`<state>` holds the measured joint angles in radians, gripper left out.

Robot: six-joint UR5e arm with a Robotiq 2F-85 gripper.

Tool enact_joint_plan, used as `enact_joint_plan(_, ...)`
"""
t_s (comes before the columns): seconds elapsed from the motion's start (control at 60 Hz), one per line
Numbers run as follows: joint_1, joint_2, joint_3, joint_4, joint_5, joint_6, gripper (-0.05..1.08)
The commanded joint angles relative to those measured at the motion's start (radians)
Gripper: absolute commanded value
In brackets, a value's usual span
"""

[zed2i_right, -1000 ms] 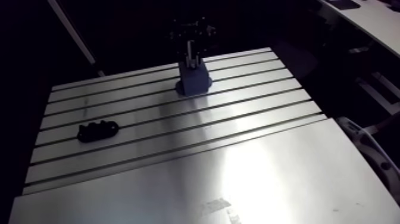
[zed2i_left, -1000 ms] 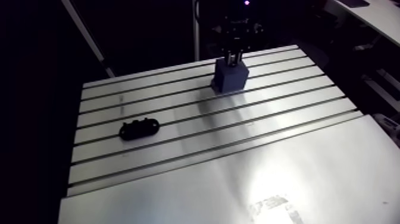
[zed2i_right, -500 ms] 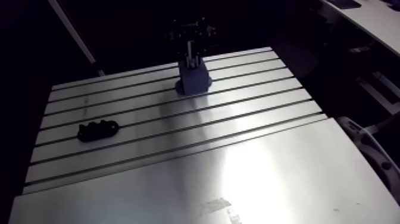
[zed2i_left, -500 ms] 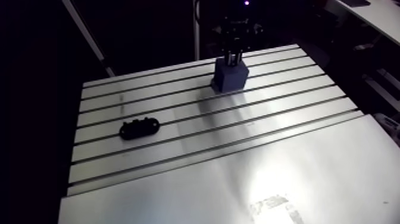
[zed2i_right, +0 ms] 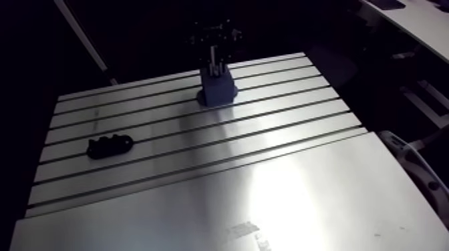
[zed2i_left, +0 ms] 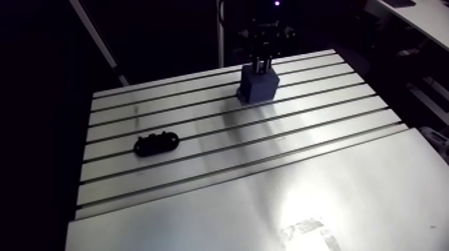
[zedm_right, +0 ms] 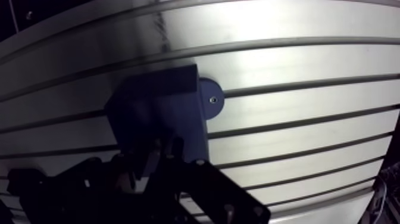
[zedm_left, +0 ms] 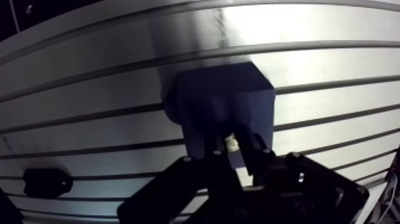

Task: Pick up the M10 bolt and insert it into the hex recess until seated.

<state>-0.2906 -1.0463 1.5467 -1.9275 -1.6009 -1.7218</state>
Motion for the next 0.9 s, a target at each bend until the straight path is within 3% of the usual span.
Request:
enact_joint_plan(0.017, -0.001, 0.0, 0.0, 0.0, 0.0, 0.0, 0.74)
enact_joint_plan(0.9, -0.002, 0.0, -0.001, 0.0, 0.0, 0.0, 0.77)
